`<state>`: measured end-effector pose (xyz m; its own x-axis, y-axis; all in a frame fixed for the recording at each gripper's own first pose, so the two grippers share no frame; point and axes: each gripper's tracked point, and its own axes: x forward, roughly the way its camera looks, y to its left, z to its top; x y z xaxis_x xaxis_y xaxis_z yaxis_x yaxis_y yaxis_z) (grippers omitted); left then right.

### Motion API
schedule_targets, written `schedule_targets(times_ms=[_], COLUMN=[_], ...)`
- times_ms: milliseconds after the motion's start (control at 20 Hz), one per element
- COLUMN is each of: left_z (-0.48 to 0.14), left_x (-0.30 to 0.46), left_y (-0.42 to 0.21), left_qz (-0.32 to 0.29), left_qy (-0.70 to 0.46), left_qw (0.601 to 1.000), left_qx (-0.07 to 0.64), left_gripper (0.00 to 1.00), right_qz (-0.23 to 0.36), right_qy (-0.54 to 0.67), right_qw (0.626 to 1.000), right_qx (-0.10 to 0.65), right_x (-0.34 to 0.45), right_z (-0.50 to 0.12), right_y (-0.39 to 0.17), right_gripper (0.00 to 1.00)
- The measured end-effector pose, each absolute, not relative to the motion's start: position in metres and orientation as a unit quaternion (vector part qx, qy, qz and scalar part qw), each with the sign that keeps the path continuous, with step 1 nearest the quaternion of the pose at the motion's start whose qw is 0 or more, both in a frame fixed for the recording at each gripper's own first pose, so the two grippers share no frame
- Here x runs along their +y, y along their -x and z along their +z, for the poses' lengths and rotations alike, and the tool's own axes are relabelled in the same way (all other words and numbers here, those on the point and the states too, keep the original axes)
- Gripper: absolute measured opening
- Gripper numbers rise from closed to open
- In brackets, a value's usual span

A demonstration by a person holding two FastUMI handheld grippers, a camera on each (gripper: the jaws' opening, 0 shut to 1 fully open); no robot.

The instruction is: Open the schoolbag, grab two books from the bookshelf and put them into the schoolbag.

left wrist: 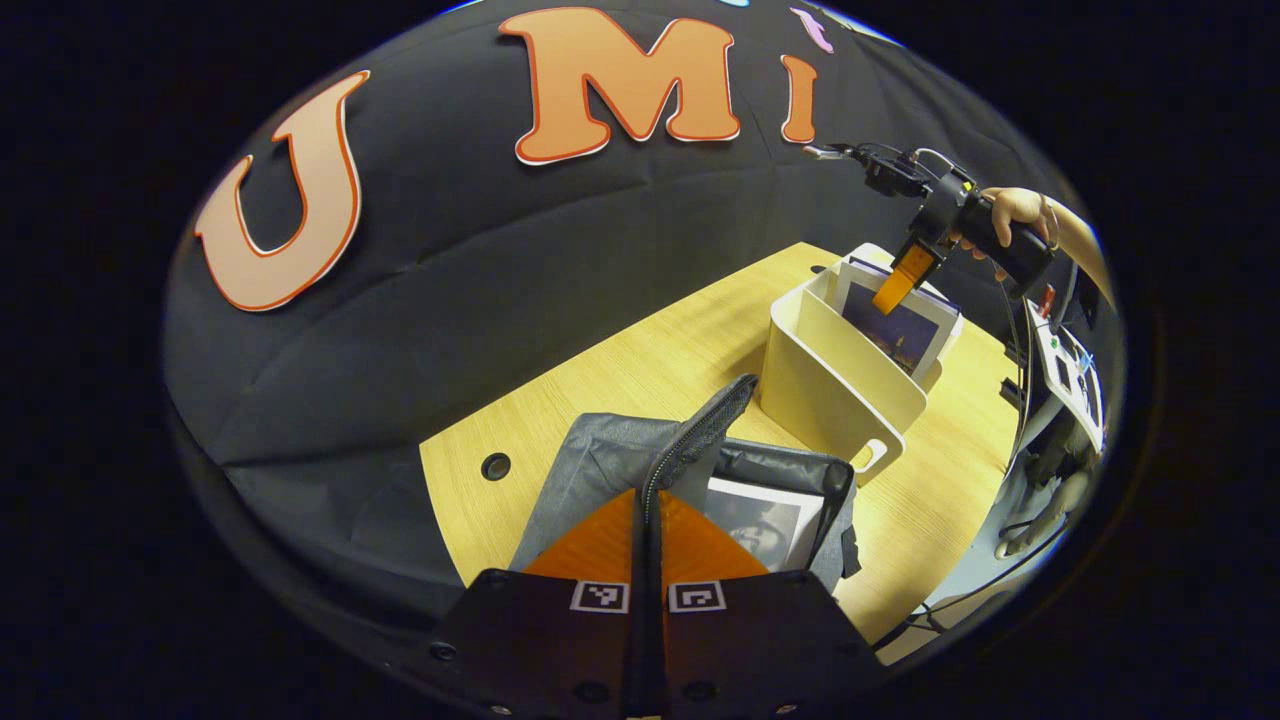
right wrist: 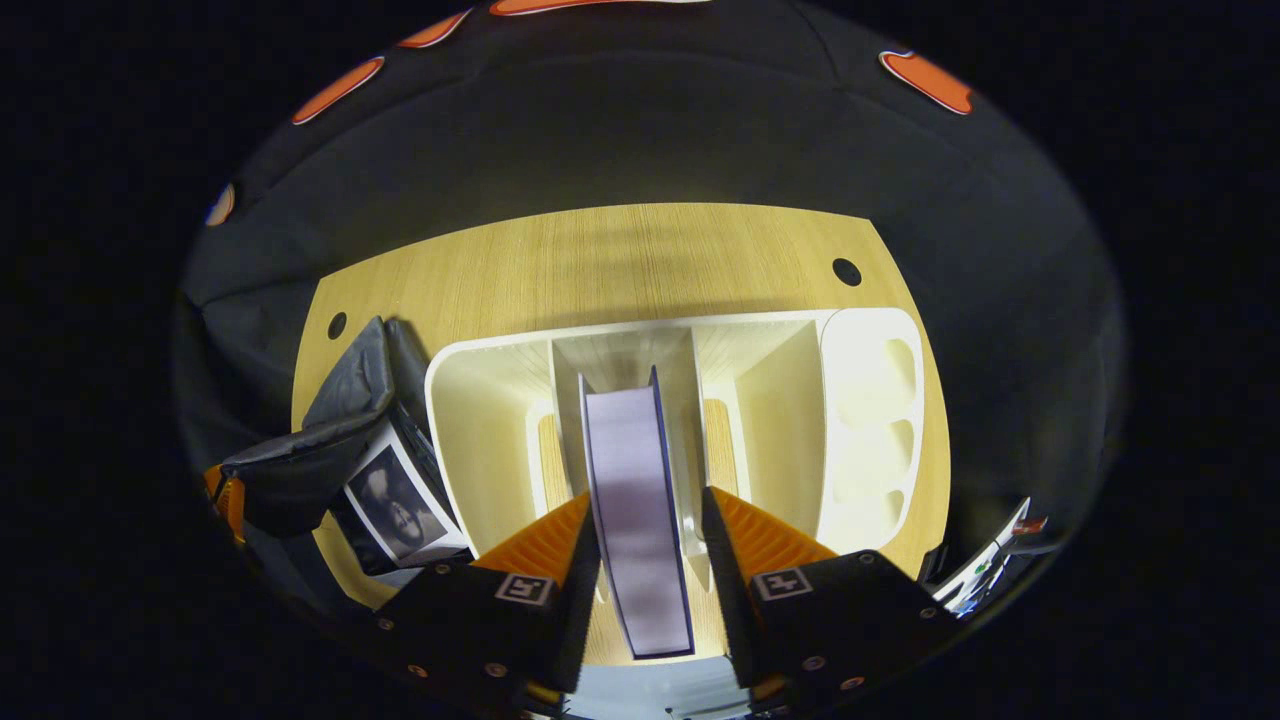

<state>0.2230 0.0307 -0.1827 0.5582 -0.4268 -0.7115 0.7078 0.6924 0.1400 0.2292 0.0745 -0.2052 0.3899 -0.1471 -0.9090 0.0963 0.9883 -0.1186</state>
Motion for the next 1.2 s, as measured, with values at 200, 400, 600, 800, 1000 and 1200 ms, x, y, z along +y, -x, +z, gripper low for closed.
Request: schedule_targets(times_ms=[200,400,600,800,1000,1200], left_z=[-0.183,-0.184,-0.18,-0.18,-0.182,-0.183], left_x=[0.031,0.029,0.022,0.022,0.021,0.02], left_y=[-0.222,-0.221,-0.217,-0.217,-0.217,-0.216], left_qz=[-0.333,-0.333,-0.341,-0.345,-0.351,-0.356], left_qy=[-0.208,-0.206,-0.203,-0.198,-0.193,-0.191], left_qw=[0.857,0.856,0.856,0.858,0.857,0.855], left_qx=[0.335,0.336,0.33,0.326,0.325,0.326], left_gripper=[0.0,0.01,0.01,0.01,0.01,0.01], right_qz=[-0.072,-0.062,-0.068,-0.076,-0.07,-0.06], right_qy=[0.011,0.019,0.044,0.045,0.039,-0.002], right_qw=[0.834,0.84,0.848,0.864,0.884,0.906], right_qx=[0.548,0.538,0.523,0.496,0.46,0.419], right_x=[0.078,0.081,0.082,0.091,0.101,0.119], right_z=[-0.199,-0.173,-0.138,-0.097,-0.054,-0.025], right_y=[-0.228,-0.22,-0.207,-0.189,-0.165,-0.132], right_gripper=[0.34,0.33,0.32,0.32,0.32,0.31])
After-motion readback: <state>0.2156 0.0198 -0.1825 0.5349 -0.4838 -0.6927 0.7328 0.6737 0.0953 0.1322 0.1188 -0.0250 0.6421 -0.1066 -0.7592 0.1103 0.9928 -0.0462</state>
